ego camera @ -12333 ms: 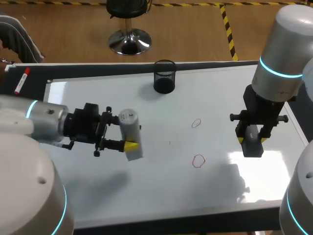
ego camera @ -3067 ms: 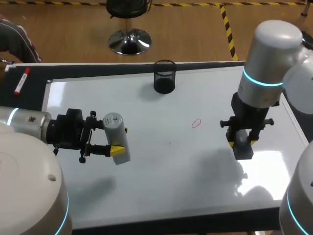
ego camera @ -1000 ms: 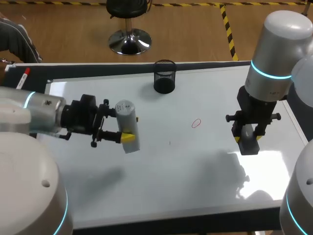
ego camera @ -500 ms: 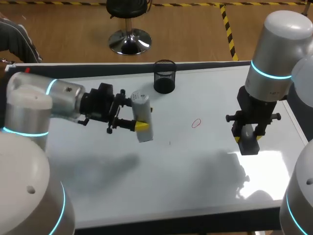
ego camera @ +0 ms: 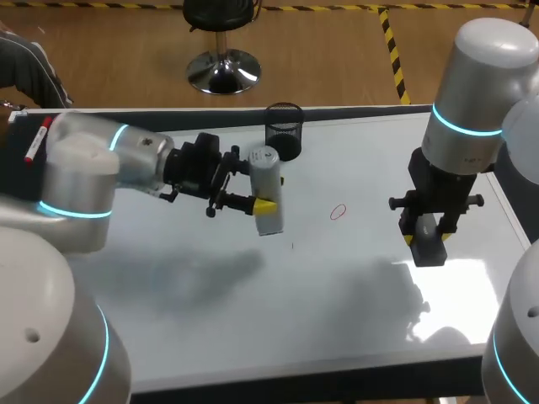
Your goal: Pick up the inspection probe, press it on each red-marked spot on the whiteboard one by one, put down the probe, pick up the eraser, and wipe off all the red marks.
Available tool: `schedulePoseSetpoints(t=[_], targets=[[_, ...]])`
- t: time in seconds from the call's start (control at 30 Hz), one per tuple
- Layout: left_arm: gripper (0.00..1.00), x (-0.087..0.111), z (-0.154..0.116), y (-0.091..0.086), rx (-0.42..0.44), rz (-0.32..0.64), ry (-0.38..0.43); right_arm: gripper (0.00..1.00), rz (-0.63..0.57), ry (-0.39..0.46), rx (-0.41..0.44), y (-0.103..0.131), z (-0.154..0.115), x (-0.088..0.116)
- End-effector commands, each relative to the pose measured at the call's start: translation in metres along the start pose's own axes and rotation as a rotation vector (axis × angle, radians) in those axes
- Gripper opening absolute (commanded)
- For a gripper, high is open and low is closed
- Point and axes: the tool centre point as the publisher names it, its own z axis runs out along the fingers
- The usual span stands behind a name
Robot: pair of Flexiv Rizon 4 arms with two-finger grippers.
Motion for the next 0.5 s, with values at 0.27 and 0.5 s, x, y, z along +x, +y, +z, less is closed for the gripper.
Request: schedulePoseSetpoints(t=[0.27,0.5], targets=[[0.00,-0.026,0.022,-0.002,-0.004,-0.002,0.041,0.00,-0.002,0.000,-0.002,-0.001,-0.001,-0.001],[0.00,-0.040,0.036,-0.008,-0.002,0.000,0.063,0.00,-0.002,0.000,-0.002,-0.001,-0.001,-0.001]])
